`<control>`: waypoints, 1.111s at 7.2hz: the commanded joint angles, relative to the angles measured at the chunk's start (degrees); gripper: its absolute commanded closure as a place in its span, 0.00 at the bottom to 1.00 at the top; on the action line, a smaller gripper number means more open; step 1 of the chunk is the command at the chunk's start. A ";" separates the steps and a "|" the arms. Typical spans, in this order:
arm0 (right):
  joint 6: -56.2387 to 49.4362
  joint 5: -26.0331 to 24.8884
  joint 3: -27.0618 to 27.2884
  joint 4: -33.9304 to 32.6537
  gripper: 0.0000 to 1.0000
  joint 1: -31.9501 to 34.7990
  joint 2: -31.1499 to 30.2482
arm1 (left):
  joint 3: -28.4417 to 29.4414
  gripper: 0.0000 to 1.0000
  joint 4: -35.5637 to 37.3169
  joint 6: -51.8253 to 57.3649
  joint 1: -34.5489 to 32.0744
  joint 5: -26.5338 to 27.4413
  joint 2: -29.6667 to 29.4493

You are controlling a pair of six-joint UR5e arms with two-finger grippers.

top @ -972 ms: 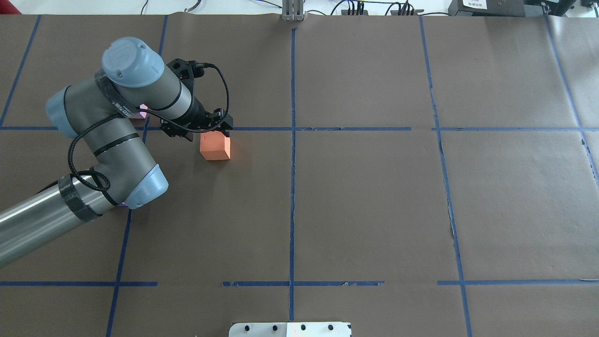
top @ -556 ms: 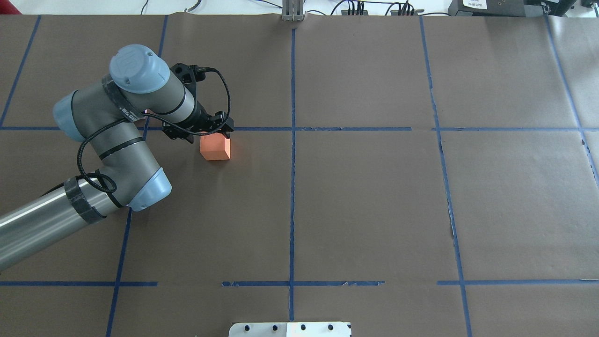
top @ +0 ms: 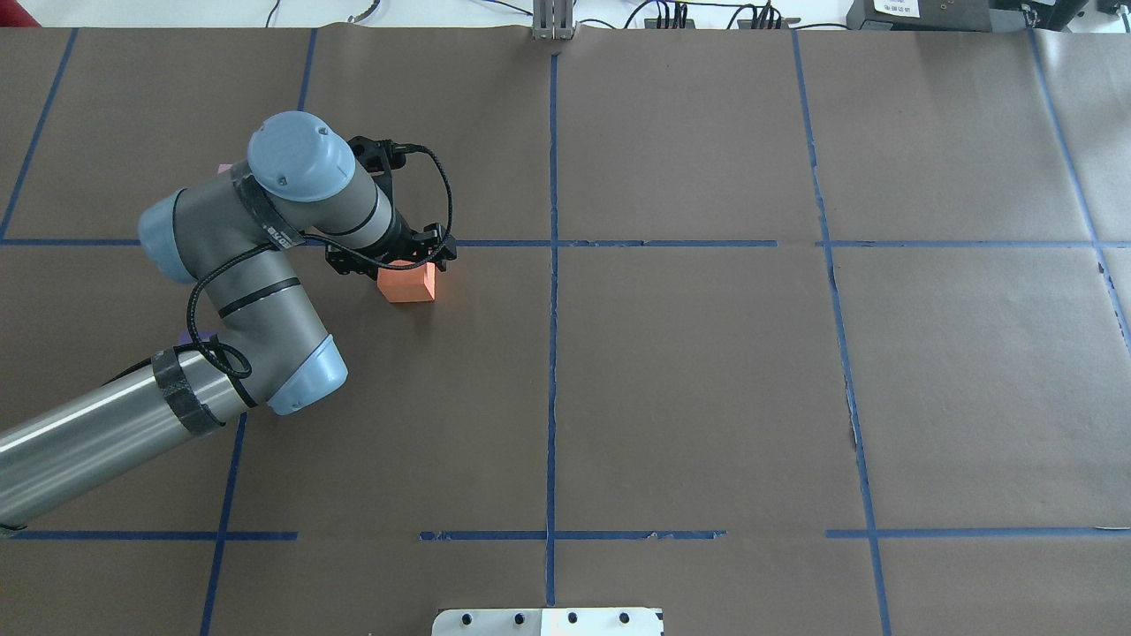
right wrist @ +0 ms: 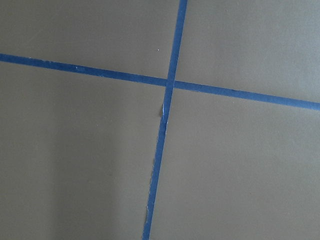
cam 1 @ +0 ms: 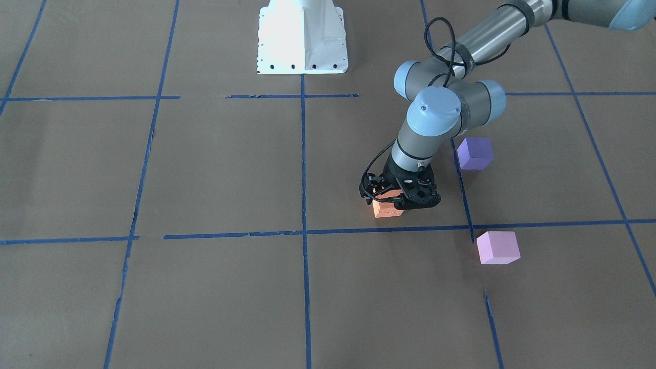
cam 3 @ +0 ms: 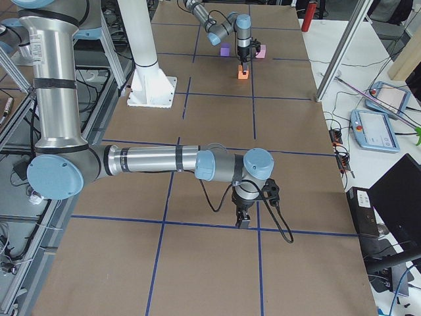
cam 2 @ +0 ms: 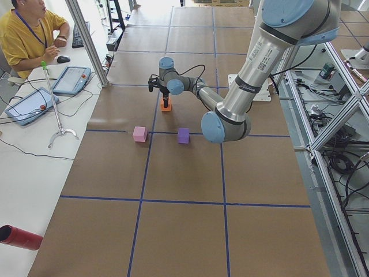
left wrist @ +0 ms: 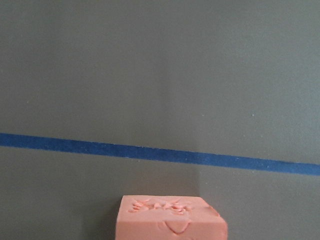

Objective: Arrange blocks in a line
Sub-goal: 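Lower the left gripper and grasp the orange cube, then carry the orange cube with the left gripper between pink and purple cubes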

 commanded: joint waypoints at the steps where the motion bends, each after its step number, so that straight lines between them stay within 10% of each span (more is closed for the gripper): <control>1: -0.09 0.00 0.00 0.00 0.00 0.05 0.00 | 0.13 0.22 0.10 -0.04 0.89 0.56 0.62; 5: 0.00 0.00 0.00 0.00 0.00 -0.03 0.00 | -0.65 0.74 0.62 0.66 -3.05 0.30 1.58; 8: -0.09 0.00 0.00 0.00 0.00 -0.03 0.00 | -9.42 0.74 1.50 11.32 -5.77 0.39 12.27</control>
